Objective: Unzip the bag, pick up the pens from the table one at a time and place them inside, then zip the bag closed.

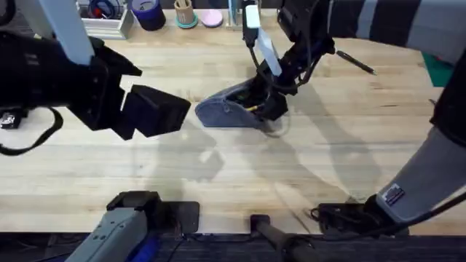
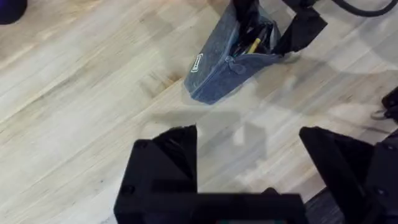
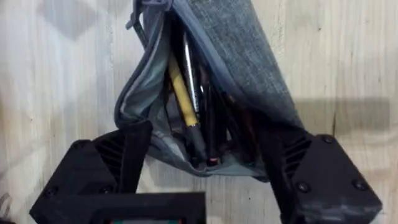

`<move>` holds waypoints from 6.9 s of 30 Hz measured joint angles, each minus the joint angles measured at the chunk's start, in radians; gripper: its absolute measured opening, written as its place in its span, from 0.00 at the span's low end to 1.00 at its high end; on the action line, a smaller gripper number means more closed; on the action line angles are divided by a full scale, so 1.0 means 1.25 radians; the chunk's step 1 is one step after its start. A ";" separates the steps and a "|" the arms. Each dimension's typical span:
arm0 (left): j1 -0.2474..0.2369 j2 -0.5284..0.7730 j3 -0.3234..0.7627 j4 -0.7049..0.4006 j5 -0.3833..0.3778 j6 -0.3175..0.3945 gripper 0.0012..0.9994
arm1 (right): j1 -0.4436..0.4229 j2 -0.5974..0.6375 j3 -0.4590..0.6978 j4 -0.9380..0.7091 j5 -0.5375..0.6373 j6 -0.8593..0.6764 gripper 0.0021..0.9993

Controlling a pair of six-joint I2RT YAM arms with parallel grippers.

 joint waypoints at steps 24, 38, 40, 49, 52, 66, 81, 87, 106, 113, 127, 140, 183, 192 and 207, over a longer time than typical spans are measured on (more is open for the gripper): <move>0.000 0.000 0.000 0.000 0.000 0.000 1.00 | 0.005 0.017 0.111 -0.101 0.026 0.079 1.00; 0.000 0.000 0.000 0.021 0.000 0.000 1.00 | -0.075 -0.135 0.121 -0.114 0.037 0.196 1.00; 0.000 0.000 0.000 0.021 0.000 0.000 1.00 | -0.087 -0.157 0.122 -0.120 0.037 0.210 1.00; 0.000 0.000 0.000 0.023 -0.002 0.000 1.00 | -0.094 -0.259 0.122 -0.132 0.120 0.282 1.00; 0.000 0.000 0.000 0.028 -0.002 0.000 1.00 | -0.094 -0.296 0.122 -0.132 0.171 0.325 1.00; 0.000 0.000 0.000 0.043 -0.002 0.000 1.00 | -0.094 -0.412 0.123 -0.242 0.453 0.596 1.00; 0.000 0.000 0.000 0.044 -0.002 0.000 1.00 | -0.186 -0.412 0.124 -0.269 0.547 0.680 1.00; 0.000 0.000 0.000 0.045 -0.002 0.000 1.00 | -0.226 -0.412 0.124 -0.272 0.548 0.680 1.00; 0.000 0.000 0.000 0.045 -0.002 0.000 1.00 | -0.403 -0.411 0.124 -0.175 0.521 0.578 1.00; 0.000 0.000 0.000 0.045 -0.002 0.000 1.00 | -0.428 -0.377 0.125 -0.152 0.503 0.522 1.00; 0.000 0.000 0.000 0.045 -0.002 0.000 1.00 | -0.436 -0.193 0.245 -0.127 0.497 0.448 1.00; 0.000 0.000 0.000 0.045 -0.002 0.000 1.00 | -0.476 -0.035 0.302 -0.098 0.441 0.401 1.00; 0.000 0.000 0.000 0.044 -0.002 0.000 1.00 | -0.482 0.206 0.320 0.006 0.362 0.317 0.21; 0.000 0.000 0.000 0.044 -0.002 0.000 1.00 | -0.483 0.206 0.323 0.008 0.363 0.316 0.04; 0.000 0.000 0.000 0.044 -0.003 0.000 1.00 | -0.483 0.205 0.323 0.000 0.357 0.316 0.03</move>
